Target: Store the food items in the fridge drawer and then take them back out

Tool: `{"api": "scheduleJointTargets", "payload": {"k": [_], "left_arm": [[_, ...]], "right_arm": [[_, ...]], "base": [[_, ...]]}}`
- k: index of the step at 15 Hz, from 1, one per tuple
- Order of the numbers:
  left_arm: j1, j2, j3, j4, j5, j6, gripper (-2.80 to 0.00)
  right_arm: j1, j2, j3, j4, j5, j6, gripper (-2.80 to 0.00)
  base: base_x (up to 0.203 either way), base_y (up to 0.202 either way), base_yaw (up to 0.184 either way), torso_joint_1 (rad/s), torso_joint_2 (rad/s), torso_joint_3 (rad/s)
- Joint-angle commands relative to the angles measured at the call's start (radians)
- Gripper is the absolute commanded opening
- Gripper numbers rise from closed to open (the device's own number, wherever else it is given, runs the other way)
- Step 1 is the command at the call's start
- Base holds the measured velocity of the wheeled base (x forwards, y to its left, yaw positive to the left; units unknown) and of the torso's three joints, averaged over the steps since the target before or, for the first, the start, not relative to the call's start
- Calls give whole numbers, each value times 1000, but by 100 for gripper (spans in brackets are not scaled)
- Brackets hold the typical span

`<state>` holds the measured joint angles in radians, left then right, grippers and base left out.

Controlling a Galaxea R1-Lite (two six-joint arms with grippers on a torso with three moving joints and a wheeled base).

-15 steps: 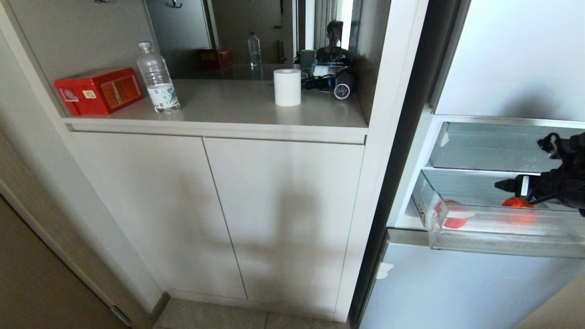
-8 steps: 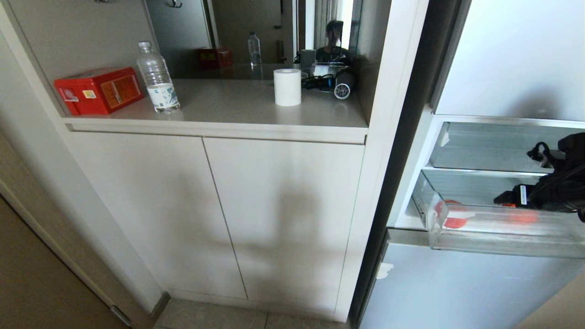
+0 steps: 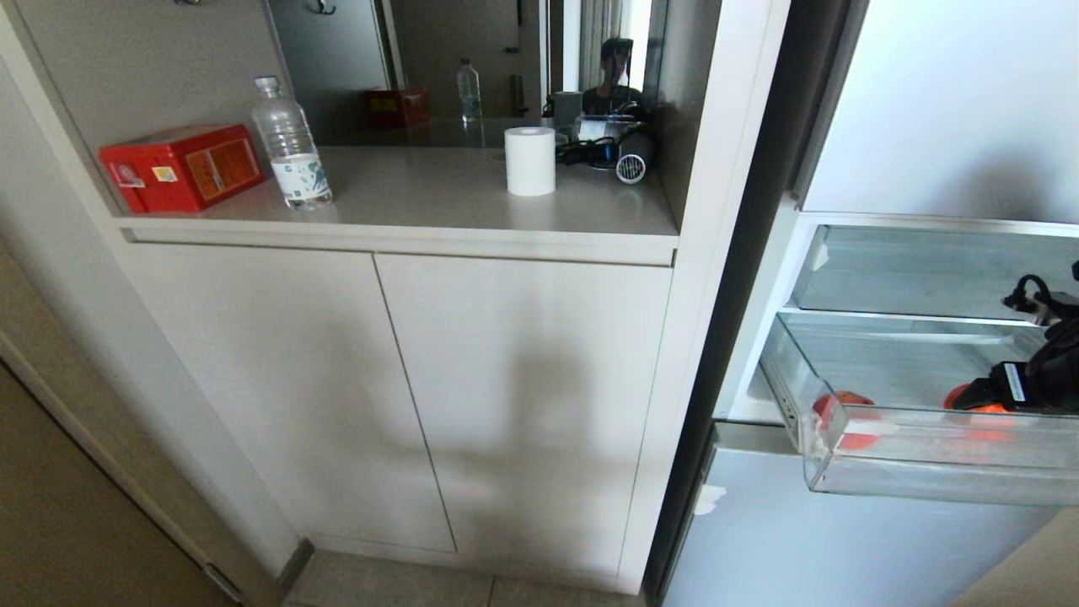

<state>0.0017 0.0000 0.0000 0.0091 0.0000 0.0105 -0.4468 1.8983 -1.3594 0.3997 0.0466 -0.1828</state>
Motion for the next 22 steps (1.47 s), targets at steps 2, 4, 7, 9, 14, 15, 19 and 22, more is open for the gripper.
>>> {"api": "scheduleJointTargets", "payload": {"k": [2,4,7,9,14,15,19,22], "left_arm": [[1,2,0,0,0,0,-280],[1,2,0,0,0,0,-280],[1,2,0,0,0,0,-280],[0,2,0,0,0,0,-280],[1,2,0,0,0,0,-280],[0,2,0,0,0,0,-280],[0,2,0,0,0,0,-280],[0,2,0,0,0,0,-280]], "right_arm": [[-26,-39,4,61,1,-18,0],[-32,-43,25,63,1,-21,0],[-57,-117,116,76,1,-39,0],[-74,-172,168,78,7,-49,0],[-75,-89,91,64,12,-43,0],[-75,-67,71,64,11,-41,0],[-75,78,-68,65,5,-30,0],[-76,177,-141,64,3,-30,0]], "base": [[0,0,0,0,0,0],[0,0,0,0,0,0],[0,0,0,0,0,0],[0,0,0,0,0,0],[0,0,0,0,0,0],[0,0,0,0,0,0],[0,0,0,0,0,0],[0,0,0,0,0,0]]}}
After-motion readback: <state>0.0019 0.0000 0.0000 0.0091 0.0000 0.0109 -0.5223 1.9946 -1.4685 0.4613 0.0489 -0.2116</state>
